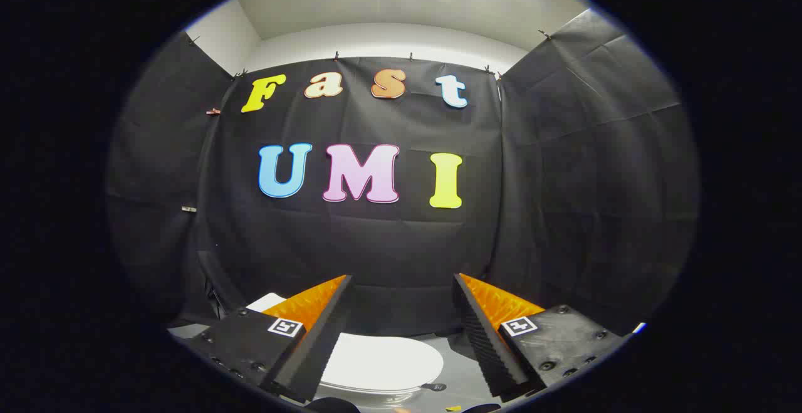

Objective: Open the toilet lid.

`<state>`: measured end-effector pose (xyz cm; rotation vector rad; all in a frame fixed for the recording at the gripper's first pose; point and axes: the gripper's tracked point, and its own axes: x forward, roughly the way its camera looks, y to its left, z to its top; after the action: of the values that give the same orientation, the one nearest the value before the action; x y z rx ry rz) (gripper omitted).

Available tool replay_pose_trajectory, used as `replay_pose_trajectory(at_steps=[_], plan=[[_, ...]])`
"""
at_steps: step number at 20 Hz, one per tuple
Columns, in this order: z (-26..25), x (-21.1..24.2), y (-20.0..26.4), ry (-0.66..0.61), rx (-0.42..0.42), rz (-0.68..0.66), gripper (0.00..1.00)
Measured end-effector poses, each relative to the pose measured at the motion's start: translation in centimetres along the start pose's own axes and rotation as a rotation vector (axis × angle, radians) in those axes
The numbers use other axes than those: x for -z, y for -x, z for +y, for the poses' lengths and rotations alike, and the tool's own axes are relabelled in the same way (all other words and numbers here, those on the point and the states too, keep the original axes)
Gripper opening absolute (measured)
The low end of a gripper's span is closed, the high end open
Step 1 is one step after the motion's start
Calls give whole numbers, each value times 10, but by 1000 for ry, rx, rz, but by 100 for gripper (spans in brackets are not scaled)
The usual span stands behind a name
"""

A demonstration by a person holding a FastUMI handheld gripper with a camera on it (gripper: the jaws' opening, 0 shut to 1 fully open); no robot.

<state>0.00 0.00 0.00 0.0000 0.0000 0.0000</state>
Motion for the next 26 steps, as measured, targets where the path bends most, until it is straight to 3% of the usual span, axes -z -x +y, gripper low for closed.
replay_pose_trajectory(at_steps=[26], plan=[[-15,15,-13,-43,8,22,99]])
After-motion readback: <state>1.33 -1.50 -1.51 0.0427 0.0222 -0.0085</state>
